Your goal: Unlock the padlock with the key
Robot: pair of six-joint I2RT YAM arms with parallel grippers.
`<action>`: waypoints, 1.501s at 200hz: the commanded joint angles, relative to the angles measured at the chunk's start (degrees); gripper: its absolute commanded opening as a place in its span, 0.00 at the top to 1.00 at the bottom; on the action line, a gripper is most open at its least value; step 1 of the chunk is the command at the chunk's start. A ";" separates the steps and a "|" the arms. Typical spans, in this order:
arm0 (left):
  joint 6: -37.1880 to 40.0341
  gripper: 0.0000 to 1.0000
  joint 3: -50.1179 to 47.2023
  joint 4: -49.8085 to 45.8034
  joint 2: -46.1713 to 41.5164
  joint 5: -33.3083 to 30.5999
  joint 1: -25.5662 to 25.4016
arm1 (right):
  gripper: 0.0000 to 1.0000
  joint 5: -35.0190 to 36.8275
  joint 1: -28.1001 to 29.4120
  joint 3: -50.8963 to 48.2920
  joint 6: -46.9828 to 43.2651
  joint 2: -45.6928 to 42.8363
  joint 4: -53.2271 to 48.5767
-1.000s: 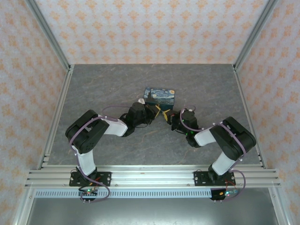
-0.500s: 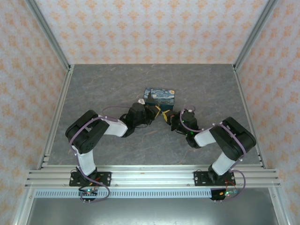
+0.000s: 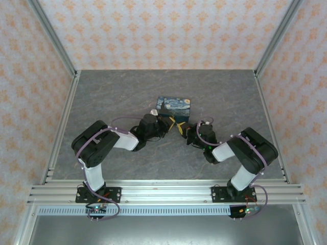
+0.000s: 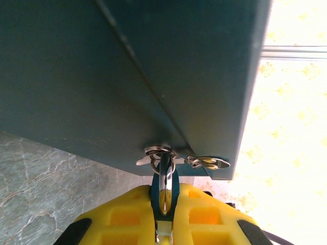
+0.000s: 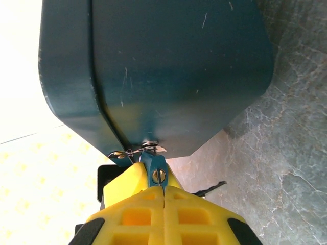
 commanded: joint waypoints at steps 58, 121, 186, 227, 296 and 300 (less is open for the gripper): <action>1.28 1.00 -0.89 1.16 -2.42 0.83 -1.15 | 1.00 -0.31 0.65 -1.59 0.10 -2.78 3.27; 0.77 1.00 -1.07 0.06 -1.70 -0.83 -1.11 | 1.00 0.13 0.71 -5.45 -0.47 -10.59 -0.99; -0.65 1.00 -2.15 2.42 -2.22 -0.64 -1.15 | 1.00 0.43 0.69 -8.47 -4.66 -22.89 -12.76; -1.89 1.00 -3.51 5.12 -3.09 -0.19 -1.41 | 1.00 1.10 0.97 -10.20 -4.21 -23.99 -13.56; -2.32 1.00 -4.85 6.43 -5.10 -0.94 -1.84 | 1.00 4.23 4.73 -8.78 -3.79 -21.12 -13.46; -2.33 1.00 -4.86 6.48 -5.20 -1.09 -1.86 | 1.00 4.46 4.96 -8.79 -3.63 -20.76 -13.06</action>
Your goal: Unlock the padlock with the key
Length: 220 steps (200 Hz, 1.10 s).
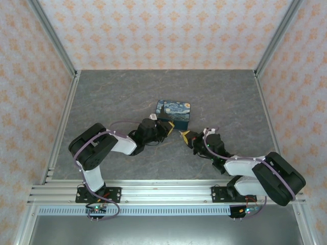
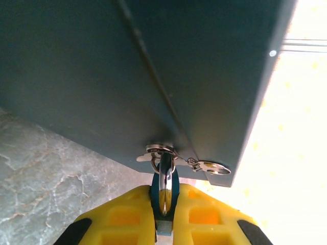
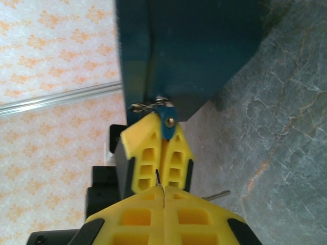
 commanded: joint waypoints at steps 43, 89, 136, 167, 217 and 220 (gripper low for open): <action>-0.83 1.00 -1.00 4.65 -3.20 -2.09 -0.74 | 1.00 5.95 3.08 1.61 1.80 4.16 2.65; -0.93 1.00 -0.96 4.67 -3.37 -2.13 -0.90 | 1.00 7.94 3.30 1.86 2.40 4.13 2.93; -1.15 1.00 -0.43 4.43 -3.04 -1.96 -0.94 | 1.00 8.79 3.28 2.62 2.36 4.70 3.15; -1.45 1.00 -0.34 4.34 -3.17 -1.91 -1.07 | 1.00 8.53 3.29 3.57 2.49 6.24 4.32; -1.46 1.00 -0.08 4.05 -3.18 -1.90 -1.23 | 1.00 8.17 3.32 4.96 2.82 9.92 7.07; -1.46 1.00 -0.08 4.03 -3.16 -1.86 -1.18 | 1.00 8.08 3.31 5.00 2.92 10.15 7.36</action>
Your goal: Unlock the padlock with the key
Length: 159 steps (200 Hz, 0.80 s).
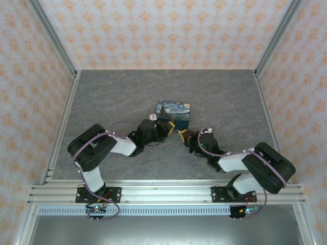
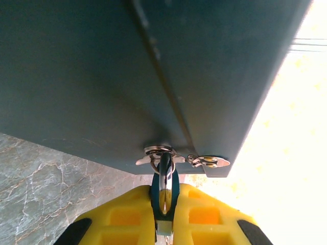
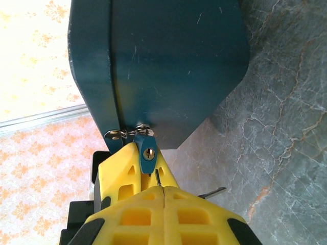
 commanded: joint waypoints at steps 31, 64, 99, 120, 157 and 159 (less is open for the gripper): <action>-0.15 1.00 0.97 2.74 -2.26 -1.15 -0.49 | 1.00 1.16 0.33 2.22 1.39 3.37 4.71; -0.24 1.00 0.97 2.74 -2.26 -1.08 -0.50 | 1.00 0.97 0.35 2.44 1.59 4.59 5.75; -0.32 1.00 0.79 2.83 -2.26 -0.92 -0.58 | 1.00 1.05 0.33 2.76 1.54 4.85 5.77; -0.32 1.00 0.79 2.83 -2.35 -0.74 -0.59 | 1.00 0.95 0.32 3.02 1.53 5.01 5.77; -0.50 1.00 0.62 3.00 -2.47 -0.53 -0.68 | 1.00 0.83 0.34 3.38 1.48 5.22 5.77; -0.54 1.00 0.62 3.00 -2.51 -0.55 -0.68 | 1.00 0.86 0.33 3.38 1.48 5.26 5.77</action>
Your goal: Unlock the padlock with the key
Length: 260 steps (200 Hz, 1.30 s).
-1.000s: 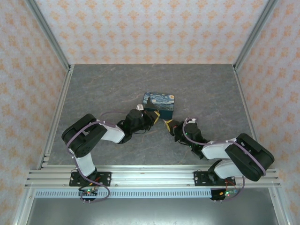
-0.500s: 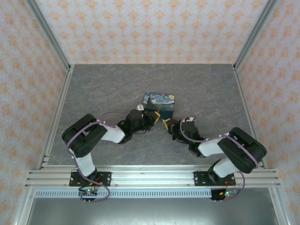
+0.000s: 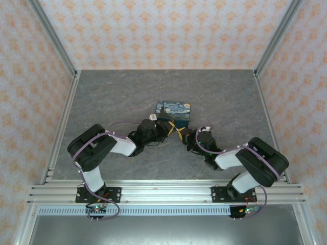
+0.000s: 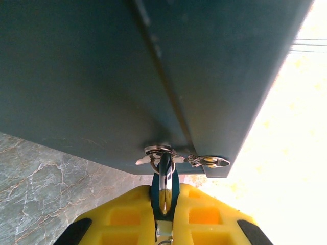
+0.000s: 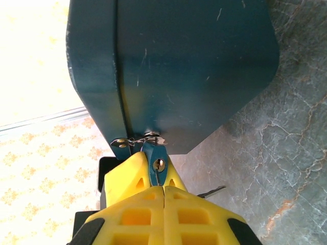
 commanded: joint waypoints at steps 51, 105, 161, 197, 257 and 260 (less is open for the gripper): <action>-0.63 1.00 0.75 3.01 -2.47 -0.46 -0.68 | 1.00 0.76 0.38 1.30 0.39 1.44 2.19; -0.63 1.00 0.88 3.22 -2.30 -0.15 -0.75 | 1.00 0.65 0.31 1.34 0.64 2.52 3.32; -0.46 1.00 0.44 3.45 -2.26 1.30 -0.70 | 1.00 -4.67 -1.97 1.21 -1.08 3.57 4.41; 0.11 1.00 0.22 3.44 -2.10 3.24 -0.45 | 1.00 -12.04 -6.03 -1.28 -3.69 1.06 2.95; 1.30 1.00 0.08 4.55 -2.55 5.61 0.29 | 1.00 -17.73 -8.52 -1.67 -7.88 -4.31 -2.22; 1.38 1.00 0.09 4.47 -2.60 5.60 0.34 | 1.00 -17.85 -8.50 -1.52 -7.89 -4.41 -2.27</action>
